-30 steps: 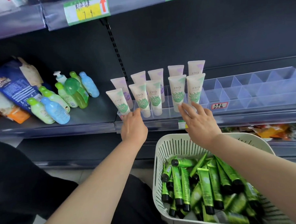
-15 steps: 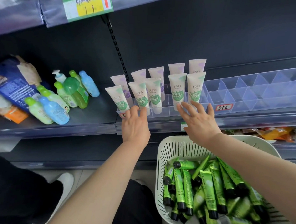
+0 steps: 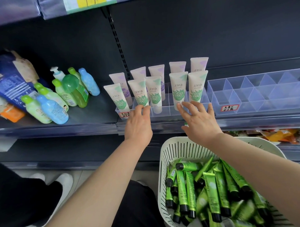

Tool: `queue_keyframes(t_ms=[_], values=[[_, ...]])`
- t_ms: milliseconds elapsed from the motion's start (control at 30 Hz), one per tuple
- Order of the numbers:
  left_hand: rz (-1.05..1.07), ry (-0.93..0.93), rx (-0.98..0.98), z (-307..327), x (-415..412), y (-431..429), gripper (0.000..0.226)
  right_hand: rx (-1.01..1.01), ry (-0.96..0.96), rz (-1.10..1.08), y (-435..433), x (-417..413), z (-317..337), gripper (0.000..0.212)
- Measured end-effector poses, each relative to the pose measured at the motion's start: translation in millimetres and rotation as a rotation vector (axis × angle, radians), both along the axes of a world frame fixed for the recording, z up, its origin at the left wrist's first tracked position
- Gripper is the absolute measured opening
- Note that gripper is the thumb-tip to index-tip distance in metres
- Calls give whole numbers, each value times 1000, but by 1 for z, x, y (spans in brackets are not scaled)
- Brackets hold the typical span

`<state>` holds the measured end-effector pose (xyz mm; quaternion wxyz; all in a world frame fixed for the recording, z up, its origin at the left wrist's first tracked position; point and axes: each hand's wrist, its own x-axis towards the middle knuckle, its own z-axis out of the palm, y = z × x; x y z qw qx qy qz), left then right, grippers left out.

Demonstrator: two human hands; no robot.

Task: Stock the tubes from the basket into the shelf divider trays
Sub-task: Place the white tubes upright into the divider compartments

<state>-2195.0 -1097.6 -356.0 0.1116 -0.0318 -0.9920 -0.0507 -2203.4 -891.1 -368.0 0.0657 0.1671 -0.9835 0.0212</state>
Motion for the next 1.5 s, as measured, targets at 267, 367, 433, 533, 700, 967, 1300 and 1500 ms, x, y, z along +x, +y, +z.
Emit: queue_keyframes(t_ms=[267, 367, 433, 533, 700, 967, 1300, 1500], values=[[51, 4, -37, 5, -3, -15, 60, -2, -17, 19, -17, -4, 4, 75], [76, -1, -59, 5, -4, -19, 59, -1, -27, 27, -23, -6, 6, 74], [103, -6, -82, 5, -4, -22, 57, 3, -26, 38, -28, -6, 7, 73], [145, 3, -133, 5, -4, -27, 55, 7, -27, 50, -38, -8, 7, 72], [126, -16, -109, 3, -2, -36, 64, 11, -37, 65, -51, -9, 9, 72], [153, -37, -33, 2, -1, -54, 65, 11, -49, 92, -77, -13, 14, 72], [206, -70, -12, 4, -4, -62, 61, 35, -60, 122, -100, -18, 15, 73], [145, -71, -29, 11, 2, -41, 60, 14, -98, 166, -86, -18, 18, 69]])
